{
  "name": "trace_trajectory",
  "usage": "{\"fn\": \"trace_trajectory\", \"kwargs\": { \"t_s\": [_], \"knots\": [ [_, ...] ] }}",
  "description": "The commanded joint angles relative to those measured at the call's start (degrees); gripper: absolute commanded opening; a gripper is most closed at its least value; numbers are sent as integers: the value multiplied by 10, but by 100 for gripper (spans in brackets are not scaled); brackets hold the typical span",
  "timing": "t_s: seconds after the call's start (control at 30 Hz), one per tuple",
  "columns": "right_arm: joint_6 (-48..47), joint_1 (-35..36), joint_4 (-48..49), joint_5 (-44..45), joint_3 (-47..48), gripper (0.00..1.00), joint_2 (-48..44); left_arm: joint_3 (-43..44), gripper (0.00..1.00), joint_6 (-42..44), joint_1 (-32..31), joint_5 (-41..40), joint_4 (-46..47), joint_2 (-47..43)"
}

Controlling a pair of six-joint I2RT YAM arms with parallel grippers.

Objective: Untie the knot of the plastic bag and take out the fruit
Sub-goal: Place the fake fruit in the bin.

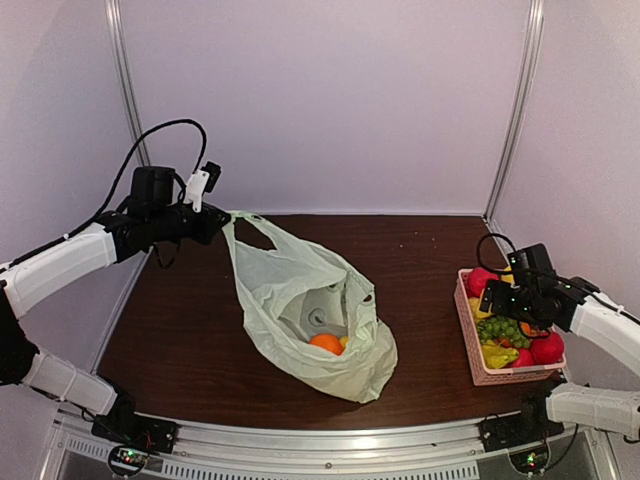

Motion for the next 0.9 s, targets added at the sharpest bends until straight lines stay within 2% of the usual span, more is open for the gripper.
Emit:
{"fn": "trace_trajectory", "kwargs": {
  "t_s": [0.0, 0.2, 0.37, 0.4, 0.47, 0.53, 0.6, 0.73, 0.87],
  "knots": [
    [6, 1, -28, 25, 13, 97, -34, 13, 0, -5, 1, 1, 9, -9],
    [-11, 23, -23, -4, 50, 98, -103, 11, 0, -7, 1, 17, 16, -11],
    [-39, 73, 69, -142, 58, 96, -96, 11, 0, -5, 1, 21, 17, -13],
    [-49, 98, 103, -186, 58, 94, -83, 11, 0, -4, 1, 20, 17, -13],
    [-61, 191, 181, -246, 62, 92, -52, 10, 0, -2, 1, 19, 17, -14],
    [-73, 274, 232, -257, 86, 91, -7, 11, 0, -1, 1, 14, 15, -13],
    [-88, 331, 237, -243, 130, 89, 52, 11, 0, 0, 1, 13, 14, -14],
    [-116, 404, 231, -229, 216, 84, 168, 11, 0, 0, 1, 13, 14, -16],
    [-119, 434, 207, -220, 283, 78, 267, 11, 0, 0, 1, 13, 14, -20]
  ]
}}
